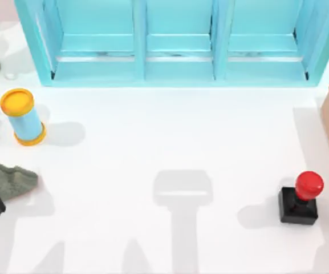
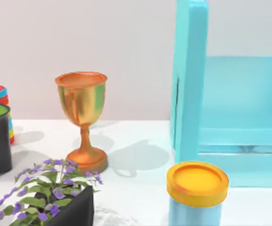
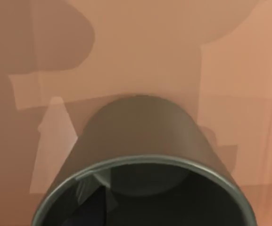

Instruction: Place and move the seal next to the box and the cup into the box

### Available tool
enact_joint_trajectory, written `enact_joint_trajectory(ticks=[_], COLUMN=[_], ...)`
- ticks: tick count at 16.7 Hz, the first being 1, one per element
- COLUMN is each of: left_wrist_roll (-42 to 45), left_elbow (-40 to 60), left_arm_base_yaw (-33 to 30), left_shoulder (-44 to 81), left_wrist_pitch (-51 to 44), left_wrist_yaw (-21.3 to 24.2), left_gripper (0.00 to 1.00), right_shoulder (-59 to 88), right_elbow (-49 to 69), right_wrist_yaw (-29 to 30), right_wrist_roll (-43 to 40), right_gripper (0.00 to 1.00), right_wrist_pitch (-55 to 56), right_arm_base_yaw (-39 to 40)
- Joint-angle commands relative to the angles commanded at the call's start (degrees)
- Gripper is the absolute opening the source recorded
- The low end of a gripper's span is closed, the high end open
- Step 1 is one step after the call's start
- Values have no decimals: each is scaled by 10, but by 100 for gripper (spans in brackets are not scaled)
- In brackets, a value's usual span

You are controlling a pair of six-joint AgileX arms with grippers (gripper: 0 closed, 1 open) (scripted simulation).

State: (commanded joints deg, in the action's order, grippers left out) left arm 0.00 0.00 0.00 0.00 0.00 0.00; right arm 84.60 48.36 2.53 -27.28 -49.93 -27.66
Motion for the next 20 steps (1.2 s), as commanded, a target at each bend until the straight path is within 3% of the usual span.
enact_joint_trajectory(ticks=[6,12,20], left_wrist_roll=[0,0,0], left_elbow=[0,0,0], left_arm_base_yaw=[0,0,0], left_shoulder=[0,0,0], left_wrist_pitch=[0,0,0], left_wrist_yaw=[0,0,0], left_gripper=[100,100,100], right_shoulder=[0,-6,-42], right_elbow=[9,106,196], right_wrist_yaw=[1,6,0], right_wrist_roll=[6,48,-4], right_gripper=[100,100,100], right_wrist_pitch=[-8,-118,-238], right_arm_base_yaw=[9,80,-3])
